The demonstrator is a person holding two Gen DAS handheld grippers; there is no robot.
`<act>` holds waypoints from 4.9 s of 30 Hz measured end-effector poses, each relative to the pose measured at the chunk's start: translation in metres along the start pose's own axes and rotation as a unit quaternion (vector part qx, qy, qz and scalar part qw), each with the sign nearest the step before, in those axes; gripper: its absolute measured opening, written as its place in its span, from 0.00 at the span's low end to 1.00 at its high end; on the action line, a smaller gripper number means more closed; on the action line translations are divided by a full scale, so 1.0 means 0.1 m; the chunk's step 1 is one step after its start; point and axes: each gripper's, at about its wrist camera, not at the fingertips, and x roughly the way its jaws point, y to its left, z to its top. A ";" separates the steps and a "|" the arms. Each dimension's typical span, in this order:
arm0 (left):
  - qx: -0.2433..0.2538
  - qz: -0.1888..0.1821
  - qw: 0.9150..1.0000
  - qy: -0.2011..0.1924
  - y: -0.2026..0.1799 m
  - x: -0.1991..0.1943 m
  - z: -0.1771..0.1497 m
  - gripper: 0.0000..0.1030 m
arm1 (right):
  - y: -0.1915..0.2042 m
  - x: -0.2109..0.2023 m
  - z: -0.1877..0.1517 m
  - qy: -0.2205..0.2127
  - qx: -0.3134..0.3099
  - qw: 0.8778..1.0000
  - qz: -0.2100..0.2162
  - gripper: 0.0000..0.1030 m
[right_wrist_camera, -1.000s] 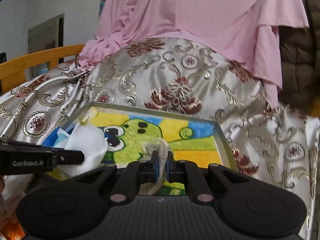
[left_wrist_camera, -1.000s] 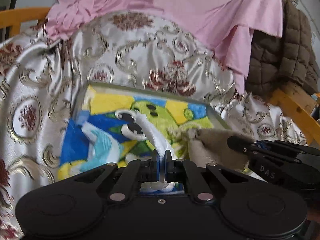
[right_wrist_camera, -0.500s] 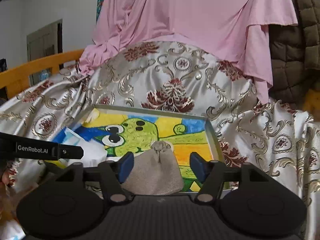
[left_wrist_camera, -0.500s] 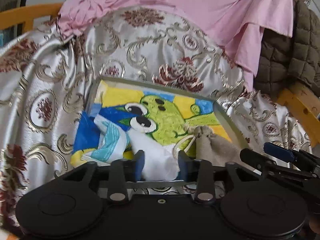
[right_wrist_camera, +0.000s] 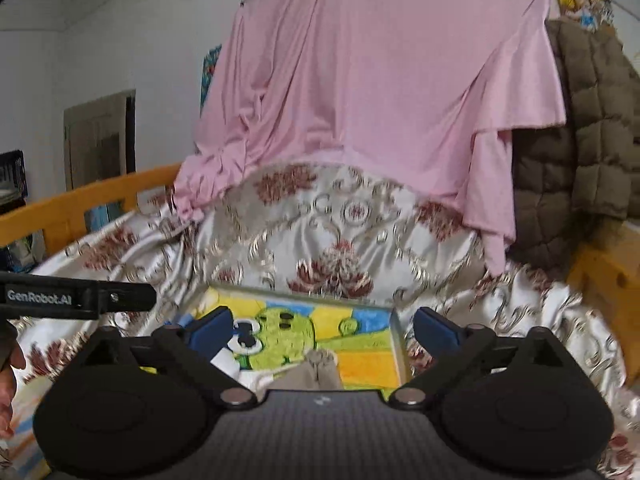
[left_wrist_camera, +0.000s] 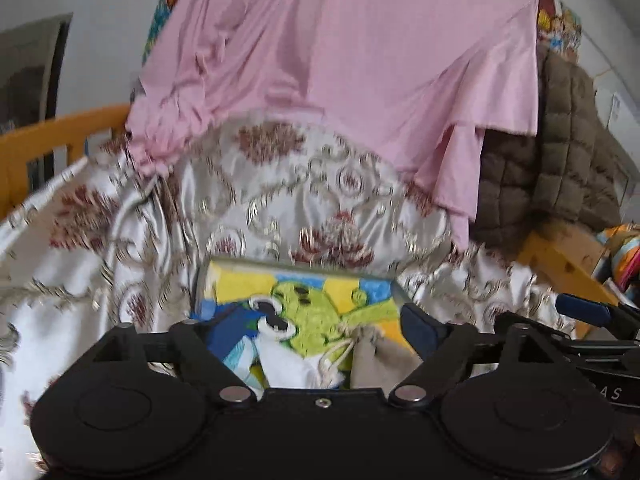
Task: Organize soft objects
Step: 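Open both grippers to release the pouch and cloth into the tray, then lift both grippers away from the tray, then move both grippers down toward the dark navy and grey cloths, then grasp the grey cloth with the right gripper while the left grasps the dark navy cloth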
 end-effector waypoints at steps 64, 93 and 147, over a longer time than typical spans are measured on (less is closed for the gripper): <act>0.067 -0.017 0.998 -0.003 0.21 -2.64 -1.93 0.99 | 0.85 -2.32 -1.56 0.055 0.014 0.998 -0.031 1.00; 0.042 -0.022 0.983 0.178 0.21 -2.02 -2.13 0.99 | 0.57 -1.80 -1.89 0.210 0.114 0.971 0.029 1.00; -0.035 -0.213 0.951 0.222 -0.13 -0.68 -2.51 0.15 | 0.15 -0.63 -2.02 0.231 0.209 0.947 0.082 0.38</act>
